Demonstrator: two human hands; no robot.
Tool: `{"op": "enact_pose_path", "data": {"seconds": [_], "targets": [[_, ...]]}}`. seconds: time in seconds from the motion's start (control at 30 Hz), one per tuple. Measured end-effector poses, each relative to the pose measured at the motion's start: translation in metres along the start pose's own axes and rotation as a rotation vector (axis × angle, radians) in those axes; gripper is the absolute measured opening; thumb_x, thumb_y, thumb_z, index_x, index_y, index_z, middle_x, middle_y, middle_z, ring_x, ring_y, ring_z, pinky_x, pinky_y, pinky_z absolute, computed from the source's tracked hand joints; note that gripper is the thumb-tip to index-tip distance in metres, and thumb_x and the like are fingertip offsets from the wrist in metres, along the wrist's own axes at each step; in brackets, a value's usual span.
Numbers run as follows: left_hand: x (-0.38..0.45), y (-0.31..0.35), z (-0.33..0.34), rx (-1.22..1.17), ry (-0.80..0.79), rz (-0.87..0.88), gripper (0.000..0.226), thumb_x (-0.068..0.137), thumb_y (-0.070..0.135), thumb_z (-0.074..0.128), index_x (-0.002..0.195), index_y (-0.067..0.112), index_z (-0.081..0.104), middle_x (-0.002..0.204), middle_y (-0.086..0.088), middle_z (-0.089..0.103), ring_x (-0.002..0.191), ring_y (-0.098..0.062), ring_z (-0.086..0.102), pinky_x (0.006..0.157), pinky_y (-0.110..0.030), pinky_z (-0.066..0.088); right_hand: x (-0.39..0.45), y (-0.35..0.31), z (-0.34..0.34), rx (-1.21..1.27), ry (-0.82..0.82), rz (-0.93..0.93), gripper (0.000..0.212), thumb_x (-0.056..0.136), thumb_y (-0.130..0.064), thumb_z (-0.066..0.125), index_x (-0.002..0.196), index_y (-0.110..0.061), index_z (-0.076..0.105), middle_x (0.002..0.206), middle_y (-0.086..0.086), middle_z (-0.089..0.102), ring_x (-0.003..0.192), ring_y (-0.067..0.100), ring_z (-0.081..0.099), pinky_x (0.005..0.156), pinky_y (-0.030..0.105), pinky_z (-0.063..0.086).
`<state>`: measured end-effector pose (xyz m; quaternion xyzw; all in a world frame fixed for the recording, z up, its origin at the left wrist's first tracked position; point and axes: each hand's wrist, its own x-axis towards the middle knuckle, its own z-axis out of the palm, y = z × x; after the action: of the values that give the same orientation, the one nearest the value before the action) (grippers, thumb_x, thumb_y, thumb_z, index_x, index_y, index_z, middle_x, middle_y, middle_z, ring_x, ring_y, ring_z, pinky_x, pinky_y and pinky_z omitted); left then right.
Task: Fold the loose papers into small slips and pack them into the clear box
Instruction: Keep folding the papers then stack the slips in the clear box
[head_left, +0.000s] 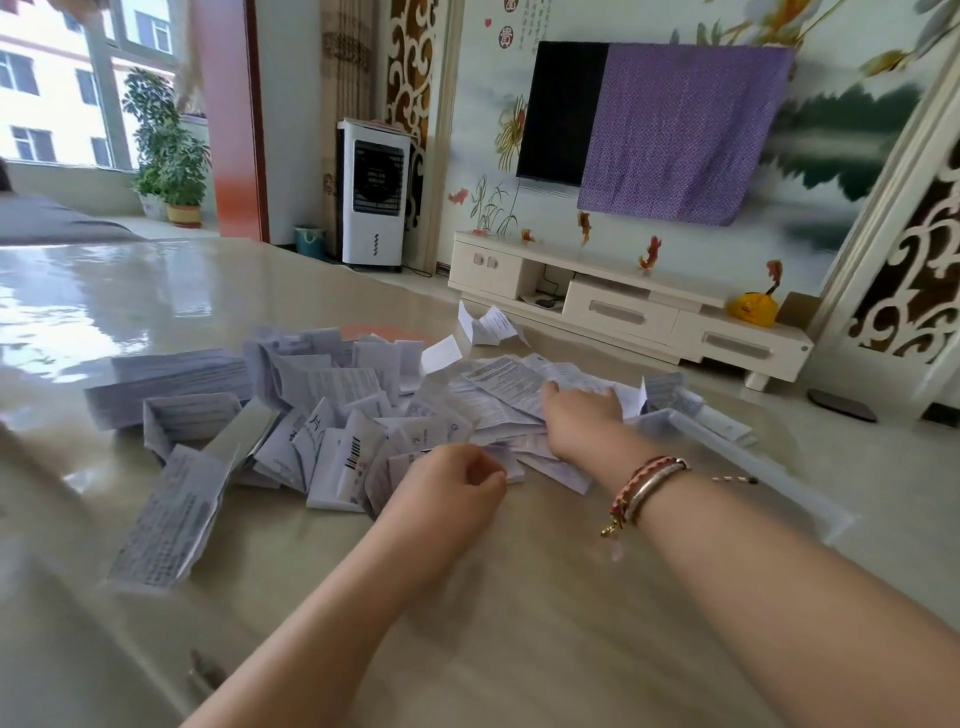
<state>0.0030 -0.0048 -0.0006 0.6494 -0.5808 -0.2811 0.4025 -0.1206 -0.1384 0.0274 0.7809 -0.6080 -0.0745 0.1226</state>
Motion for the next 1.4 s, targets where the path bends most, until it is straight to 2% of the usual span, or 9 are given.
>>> {"op": "enact_pose_path", "data": {"seconds": [0.2, 0.43, 0.57, 0.63, 0.7, 0.87, 1.03, 1.3, 1.4], "targets": [[-0.001, 0.006, 0.005, 0.049, 0.006, 0.048, 0.015, 0.090, 0.024, 0.055, 0.095, 0.018, 0.067, 0.089, 0.005, 0.068, 0.084, -0.012, 0.062, 0.079, -0.028, 0.050, -0.019, 0.005, -0.011, 0.037, 0.300, -0.080, 0.019, 0.085, -0.002, 0.052, 0.090, -0.019, 0.054, 0.093, 0.001, 0.063, 0.096, 0.024, 0.060, 0.103, 0.039, 0.029], [-0.009, 0.011, 0.014, 0.085, 0.060, 0.105, 0.040, 0.084, 0.025, 0.061, 0.121, 0.025, 0.047, 0.107, 0.011, 0.059, 0.095, -0.012, 0.057, 0.084, -0.028, 0.046, -0.084, 0.012, -0.010, 0.296, 0.729, -0.225, 0.011, 0.071, -0.013, 0.076, 0.073, -0.015, 0.065, 0.064, 0.002, 0.053, 0.068, 0.025, 0.051, 0.070, 0.029, 0.031], [-0.017, 0.012, 0.018, 0.017, 0.133, 0.232, 0.078, 0.083, 0.021, 0.065, 0.145, 0.028, 0.018, 0.107, 0.005, 0.063, 0.094, -0.017, 0.064, 0.087, -0.040, 0.051, -0.122, 0.010, 0.001, 0.370, 0.799, -0.352, 0.015, 0.067, -0.017, 0.083, 0.074, -0.019, 0.070, 0.066, -0.005, 0.059, 0.075, 0.021, 0.054, 0.081, 0.033, 0.039], [-0.018, 0.013, 0.017, -0.039, 0.109, 0.266, 0.090, 0.083, 0.018, 0.067, 0.149, 0.036, 0.009, 0.100, 0.008, 0.063, 0.089, -0.011, 0.064, 0.082, -0.031, 0.052, -0.133, 0.011, 0.008, 0.391, 0.818, -0.398, 0.011, 0.074, -0.019, 0.078, 0.081, -0.019, 0.071, 0.073, -0.006, 0.061, 0.083, 0.020, 0.052, 0.091, 0.034, 0.035], [-0.019, 0.014, 0.015, -0.020, 0.089, 0.306, 0.080, 0.080, 0.012, 0.070, 0.145, 0.034, 0.029, 0.103, 0.011, 0.061, 0.093, -0.007, 0.061, 0.080, -0.013, 0.046, -0.141, 0.014, 0.014, 0.416, 0.839, -0.453, 0.008, 0.078, -0.018, 0.073, 0.086, -0.018, 0.071, 0.079, -0.004, 0.061, 0.089, 0.019, 0.051, 0.095, 0.035, 0.035], [-0.023, 0.014, 0.013, 0.030, 0.169, 0.350, 0.028, 0.077, 0.004, 0.072, 0.101, 0.018, 0.073, 0.096, 0.012, 0.063, 0.094, -0.005, 0.061, 0.081, -0.003, 0.041, -0.154, 0.031, 0.026, 0.564, 0.692, -0.490, 0.023, 0.083, -0.030, 0.067, 0.104, -0.020, 0.068, 0.104, -0.008, 0.061, 0.105, 0.012, 0.052, 0.095, 0.025, 0.039], [-0.031, 0.014, 0.005, -0.268, 0.058, 0.156, 0.027, 0.075, -0.001, 0.077, 0.086, 0.023, 0.074, 0.094, 0.003, 0.074, 0.082, -0.005, 0.070, 0.081, -0.022, 0.056, -0.165, 0.054, 0.039, 0.786, 0.453, -0.380, 0.034, 0.079, -0.025, 0.071, 0.112, -0.028, 0.066, 0.120, -0.013, 0.062, 0.118, -0.002, 0.050, 0.102, 0.012, 0.034], [-0.051, 0.006, -0.003, -0.186, -0.130, 0.147, 0.022, 0.068, 0.027, 0.086, 0.087, 0.031, 0.077, 0.089, 0.013, 0.074, 0.090, -0.004, 0.068, 0.093, -0.033, 0.053, -0.181, 0.067, 0.041, 1.307, 0.217, -0.360, 0.006, 0.087, -0.012, 0.068, 0.085, -0.009, 0.073, 0.072, -0.017, 0.067, 0.072, -0.006, 0.061, 0.070, 0.009, 0.042], [-0.056, 0.000, -0.003, -0.173, -0.202, 0.165, 0.034, 0.060, 0.047, 0.087, 0.091, 0.037, 0.077, 0.102, 0.020, 0.071, 0.098, -0.002, 0.066, 0.098, -0.036, 0.050, -0.188, 0.068, 0.039, 1.433, 0.088, -0.428, 0.019, 0.086, -0.012, 0.064, 0.103, -0.014, 0.072, 0.097, -0.012, 0.074, 0.095, 0.004, 0.068, 0.079, 0.012, 0.047]]}}
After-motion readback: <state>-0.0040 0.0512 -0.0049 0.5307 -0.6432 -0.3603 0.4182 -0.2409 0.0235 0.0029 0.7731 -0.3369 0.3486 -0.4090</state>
